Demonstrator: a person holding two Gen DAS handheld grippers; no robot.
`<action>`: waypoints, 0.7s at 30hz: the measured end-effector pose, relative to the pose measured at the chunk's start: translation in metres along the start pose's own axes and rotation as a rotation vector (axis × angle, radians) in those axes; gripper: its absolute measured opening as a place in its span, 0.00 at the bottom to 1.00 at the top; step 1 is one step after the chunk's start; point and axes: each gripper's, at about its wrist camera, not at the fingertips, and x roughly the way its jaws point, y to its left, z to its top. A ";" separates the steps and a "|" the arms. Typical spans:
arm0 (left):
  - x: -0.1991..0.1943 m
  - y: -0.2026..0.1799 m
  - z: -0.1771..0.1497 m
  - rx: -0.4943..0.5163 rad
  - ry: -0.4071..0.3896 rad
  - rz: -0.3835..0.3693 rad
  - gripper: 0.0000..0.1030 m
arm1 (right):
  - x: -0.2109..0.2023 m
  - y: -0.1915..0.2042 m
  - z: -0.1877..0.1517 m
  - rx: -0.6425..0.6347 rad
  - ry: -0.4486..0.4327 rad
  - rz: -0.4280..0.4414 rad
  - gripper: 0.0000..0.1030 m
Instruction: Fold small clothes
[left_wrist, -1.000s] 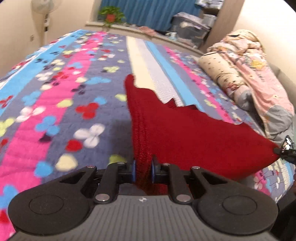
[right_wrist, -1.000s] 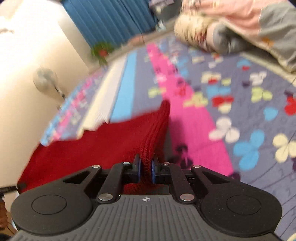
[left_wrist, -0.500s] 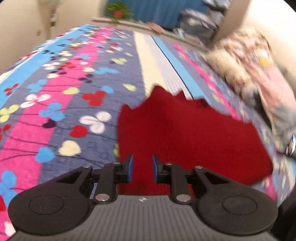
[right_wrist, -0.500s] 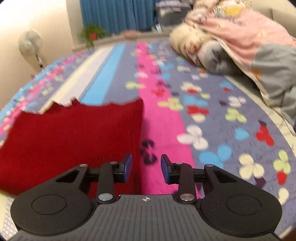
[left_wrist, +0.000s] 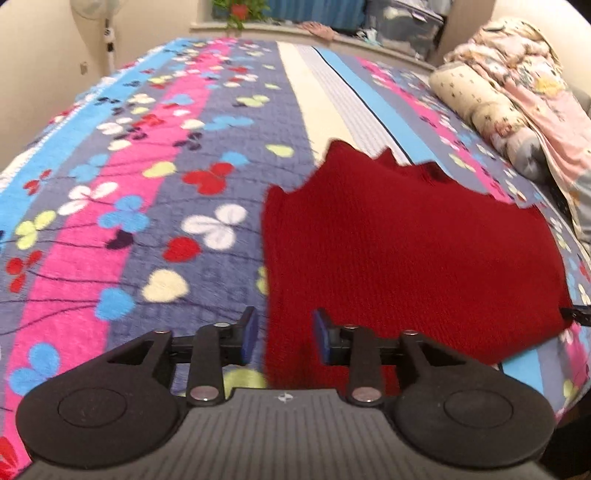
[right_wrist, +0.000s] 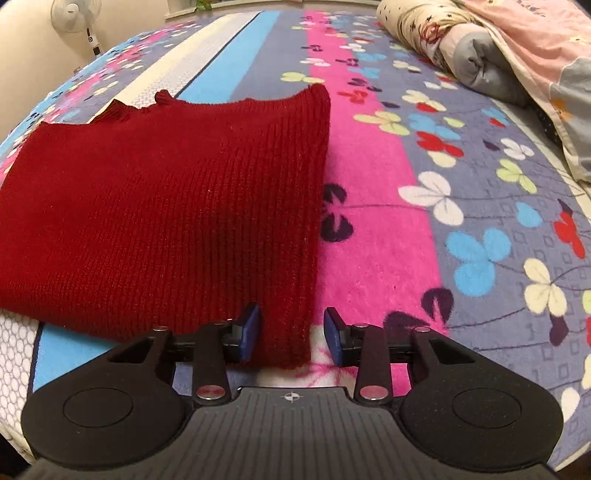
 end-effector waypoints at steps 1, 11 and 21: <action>-0.007 0.001 0.002 -0.003 -0.014 0.014 0.44 | 0.000 0.006 0.001 -0.011 -0.021 -0.015 0.38; -0.038 0.030 -0.001 -0.020 -0.112 0.095 0.55 | -0.031 0.059 0.015 -0.078 -0.272 -0.032 0.41; -0.064 0.072 -0.022 -0.078 -0.143 0.138 0.56 | 0.011 0.097 0.018 -0.108 -0.062 -0.020 0.47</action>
